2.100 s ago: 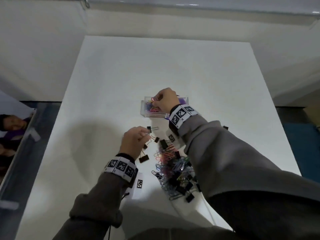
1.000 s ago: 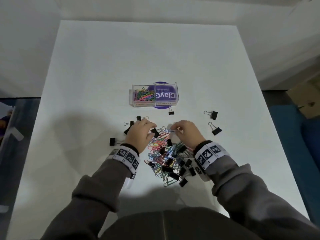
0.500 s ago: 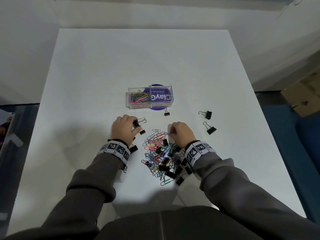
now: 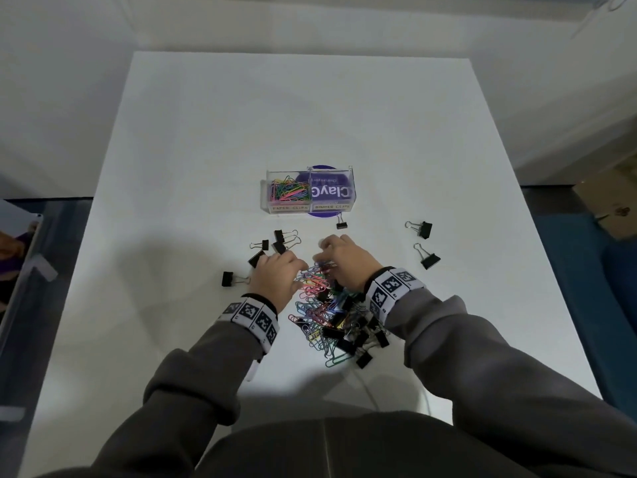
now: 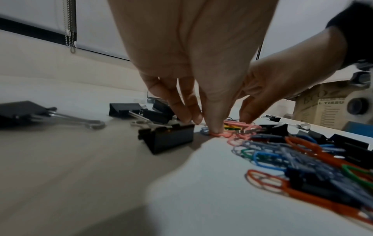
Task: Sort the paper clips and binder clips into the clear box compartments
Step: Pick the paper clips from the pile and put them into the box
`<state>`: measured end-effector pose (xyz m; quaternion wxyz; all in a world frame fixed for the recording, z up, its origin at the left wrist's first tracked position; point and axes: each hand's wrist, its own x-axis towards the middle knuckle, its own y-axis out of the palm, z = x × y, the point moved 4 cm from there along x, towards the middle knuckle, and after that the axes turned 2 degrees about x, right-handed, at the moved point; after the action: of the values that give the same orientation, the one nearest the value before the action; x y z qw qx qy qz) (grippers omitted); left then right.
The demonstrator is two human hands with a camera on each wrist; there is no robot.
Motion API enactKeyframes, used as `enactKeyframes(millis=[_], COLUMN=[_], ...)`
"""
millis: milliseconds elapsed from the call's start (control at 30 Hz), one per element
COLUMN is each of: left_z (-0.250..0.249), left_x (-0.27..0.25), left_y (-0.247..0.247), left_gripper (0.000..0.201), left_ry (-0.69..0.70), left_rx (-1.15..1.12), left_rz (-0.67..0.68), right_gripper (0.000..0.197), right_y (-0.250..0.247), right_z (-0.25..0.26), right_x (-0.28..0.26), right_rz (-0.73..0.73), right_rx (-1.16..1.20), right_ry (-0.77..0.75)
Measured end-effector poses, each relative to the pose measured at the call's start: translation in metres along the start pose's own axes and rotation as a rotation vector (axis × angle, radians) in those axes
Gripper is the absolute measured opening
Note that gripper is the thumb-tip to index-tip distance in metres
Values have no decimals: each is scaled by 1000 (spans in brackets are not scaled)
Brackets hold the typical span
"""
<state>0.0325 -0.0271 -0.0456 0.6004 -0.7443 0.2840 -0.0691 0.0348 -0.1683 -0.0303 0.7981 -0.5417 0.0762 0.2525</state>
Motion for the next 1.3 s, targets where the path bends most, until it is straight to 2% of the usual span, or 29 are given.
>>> enactKeyframes(millis=[133,233,500,667,800,1033,1133,1300], left_z=[-5,-7,8,14,11,0,-2,-2], left_x=[1,0,-3,-6,-7,-1,1,0], left_y=[1,4,5,4,4,1,3,5], left_gripper=[23,21,7,9,19,26,22,30], left_ry=[8,15,-26,-45,-20,-90,-91,-72], left_rx=[-31,-43,-235,-282,-260,-187,-177,-183], left_rz=[-7,1,-3,-4,-29,14,54,87], right_gripper=[27,19,21,11,8,12,20,28], right_y=[5,8,12,-6,-39,-98,-100,-88], right_z=[3,5,2,-12,-11,18,31,40], right_x=[-12,-18,-21,-16,2,67,93,105], right_rz=[-35,-83,-21,-37,-138,-298,-268,-160], right_rx=[-54,8,18,150,270,332,254,121], right_ry=[-23,9,41,102,77,30,15,16])
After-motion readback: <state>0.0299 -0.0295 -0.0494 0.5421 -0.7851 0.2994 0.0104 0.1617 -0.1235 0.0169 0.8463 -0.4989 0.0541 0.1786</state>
